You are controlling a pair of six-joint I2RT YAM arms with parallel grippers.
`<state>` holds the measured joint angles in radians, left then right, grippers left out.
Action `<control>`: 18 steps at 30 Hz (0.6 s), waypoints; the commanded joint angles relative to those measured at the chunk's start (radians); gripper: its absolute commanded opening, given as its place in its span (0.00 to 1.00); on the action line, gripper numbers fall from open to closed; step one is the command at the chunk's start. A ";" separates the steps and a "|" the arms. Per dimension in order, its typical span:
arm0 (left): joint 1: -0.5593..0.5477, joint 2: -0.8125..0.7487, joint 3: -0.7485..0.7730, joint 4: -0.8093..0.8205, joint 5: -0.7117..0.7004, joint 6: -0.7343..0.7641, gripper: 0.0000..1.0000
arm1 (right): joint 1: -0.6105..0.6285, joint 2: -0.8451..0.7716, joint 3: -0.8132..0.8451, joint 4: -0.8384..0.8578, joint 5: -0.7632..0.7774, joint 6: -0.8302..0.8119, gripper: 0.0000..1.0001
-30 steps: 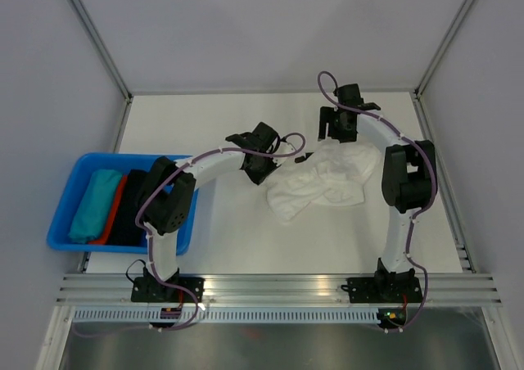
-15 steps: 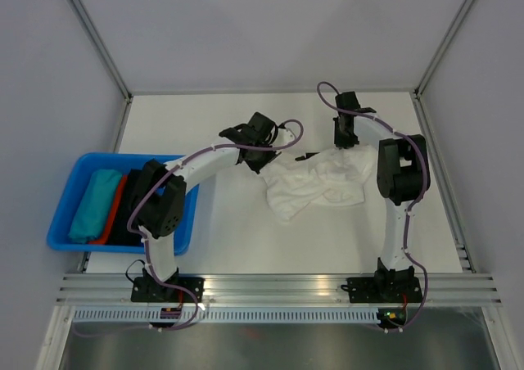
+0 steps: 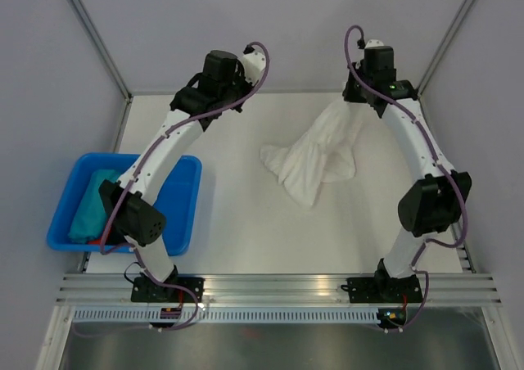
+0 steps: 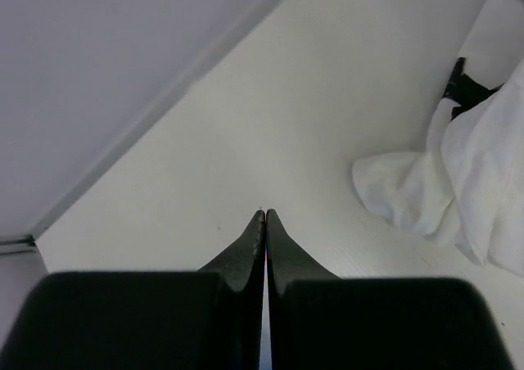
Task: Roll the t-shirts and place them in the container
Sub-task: Flatten the tshirt
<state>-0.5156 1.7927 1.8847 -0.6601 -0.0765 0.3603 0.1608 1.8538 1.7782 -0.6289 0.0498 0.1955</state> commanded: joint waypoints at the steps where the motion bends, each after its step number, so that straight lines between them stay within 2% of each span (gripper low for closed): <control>1: 0.008 -0.082 0.079 -0.062 0.001 -0.001 0.02 | 0.016 -0.168 0.140 0.028 -0.119 -0.001 0.00; 4: 0.008 -0.116 0.054 -0.076 0.023 -0.020 0.02 | 0.046 -0.217 0.194 0.043 -0.250 -0.019 0.00; 8: 0.014 -0.159 0.037 -0.075 0.006 -0.040 0.02 | 0.078 -0.258 0.253 0.125 -0.680 -0.028 0.00; 12: 0.032 -0.200 0.025 -0.076 0.003 -0.043 0.02 | 0.085 -0.332 0.219 0.381 -0.981 0.111 0.00; 16: 0.046 -0.222 -0.005 -0.075 -0.012 -0.029 0.02 | 0.079 -0.416 0.072 0.591 -1.018 0.240 0.00; 18: 0.054 -0.225 -0.015 -0.075 -0.016 -0.026 0.02 | 0.072 -0.441 0.021 0.600 -0.984 0.245 0.00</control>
<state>-0.4717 1.6135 1.8809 -0.7288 -0.0761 0.3511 0.2417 1.4754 1.8568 -0.2188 -0.8349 0.3508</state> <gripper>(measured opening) 0.026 0.022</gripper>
